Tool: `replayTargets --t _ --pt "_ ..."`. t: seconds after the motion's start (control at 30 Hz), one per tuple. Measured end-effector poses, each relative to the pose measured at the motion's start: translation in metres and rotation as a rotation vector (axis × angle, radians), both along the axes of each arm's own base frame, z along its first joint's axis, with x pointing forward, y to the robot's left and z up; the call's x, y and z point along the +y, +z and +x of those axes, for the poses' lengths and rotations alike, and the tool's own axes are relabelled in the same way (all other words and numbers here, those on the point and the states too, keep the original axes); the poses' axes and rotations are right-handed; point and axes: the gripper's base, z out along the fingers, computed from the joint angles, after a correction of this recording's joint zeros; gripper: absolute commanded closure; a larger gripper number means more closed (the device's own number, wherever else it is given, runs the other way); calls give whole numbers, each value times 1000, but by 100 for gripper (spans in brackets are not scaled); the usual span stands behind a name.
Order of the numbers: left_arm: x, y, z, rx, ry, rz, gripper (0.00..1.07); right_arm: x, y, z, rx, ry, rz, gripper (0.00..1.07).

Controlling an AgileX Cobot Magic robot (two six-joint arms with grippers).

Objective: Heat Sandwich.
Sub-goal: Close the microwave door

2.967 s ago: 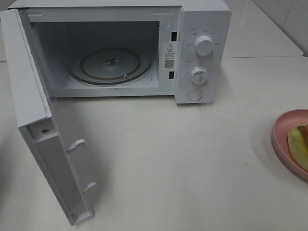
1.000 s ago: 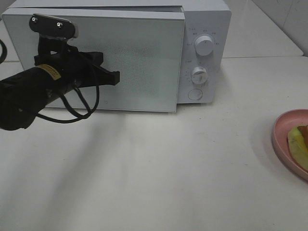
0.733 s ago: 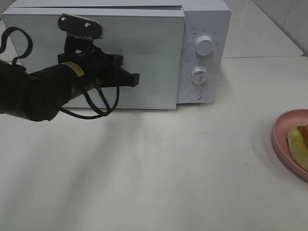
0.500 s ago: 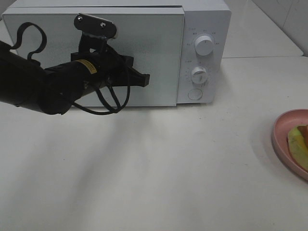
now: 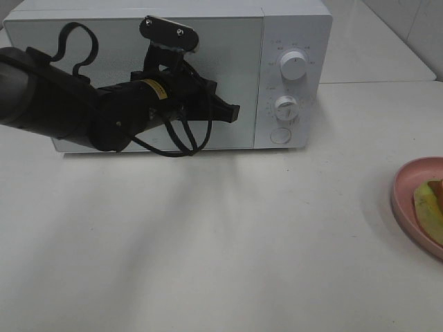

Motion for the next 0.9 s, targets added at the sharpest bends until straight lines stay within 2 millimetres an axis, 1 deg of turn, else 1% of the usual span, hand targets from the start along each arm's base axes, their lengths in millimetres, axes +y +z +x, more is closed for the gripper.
replayTargets --t 0.63,0.8,0.87,0.9 --pt "0 0 0 5 0 2 107 0 0 0 0 0 0 32" --pt "2 7 -2 15 2 0 107 0 0 0 0 0 0 32" --pt "10 12 -5 15 21 -11 107 0 0 0 0 0 0 32" --pt "10 12 -5 15 21 -11 107 0 0 0 0 0 0 32"
